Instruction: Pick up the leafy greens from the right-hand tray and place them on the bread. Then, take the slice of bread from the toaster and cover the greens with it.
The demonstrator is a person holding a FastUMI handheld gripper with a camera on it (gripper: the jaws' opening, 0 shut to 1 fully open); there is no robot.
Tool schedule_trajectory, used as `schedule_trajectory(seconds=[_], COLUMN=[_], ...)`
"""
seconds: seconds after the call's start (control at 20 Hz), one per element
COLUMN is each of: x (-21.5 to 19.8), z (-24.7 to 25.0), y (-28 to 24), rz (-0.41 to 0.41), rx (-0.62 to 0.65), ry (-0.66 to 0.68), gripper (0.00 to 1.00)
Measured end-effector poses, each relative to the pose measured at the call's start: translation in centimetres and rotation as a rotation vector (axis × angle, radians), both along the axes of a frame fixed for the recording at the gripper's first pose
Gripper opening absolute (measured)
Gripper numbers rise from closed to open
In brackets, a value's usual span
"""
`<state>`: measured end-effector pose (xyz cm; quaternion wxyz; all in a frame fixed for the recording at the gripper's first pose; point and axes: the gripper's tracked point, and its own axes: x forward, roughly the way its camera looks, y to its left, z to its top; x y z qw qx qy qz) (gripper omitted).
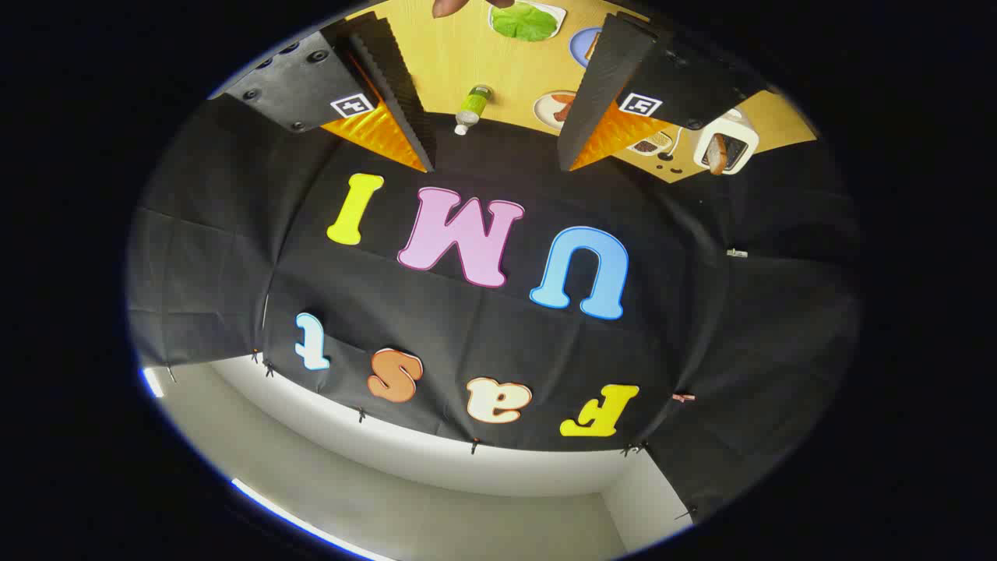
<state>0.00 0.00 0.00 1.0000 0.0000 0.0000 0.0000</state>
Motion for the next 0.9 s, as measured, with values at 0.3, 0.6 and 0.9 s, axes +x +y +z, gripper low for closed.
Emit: schedule_trajectory(seconds=[0.3,0.6,0.9], x=[0.0,0.0,0.4], z=[-1.7,-1.6,-1.6], y=[-0.2,-0.2,0.0], rz=[-0.01,-0.008,-0.002], rx=[0.006,0.007,0.006], ry=[0.069,0.075,0.08], gripper=[0.98,0.97,0.97])
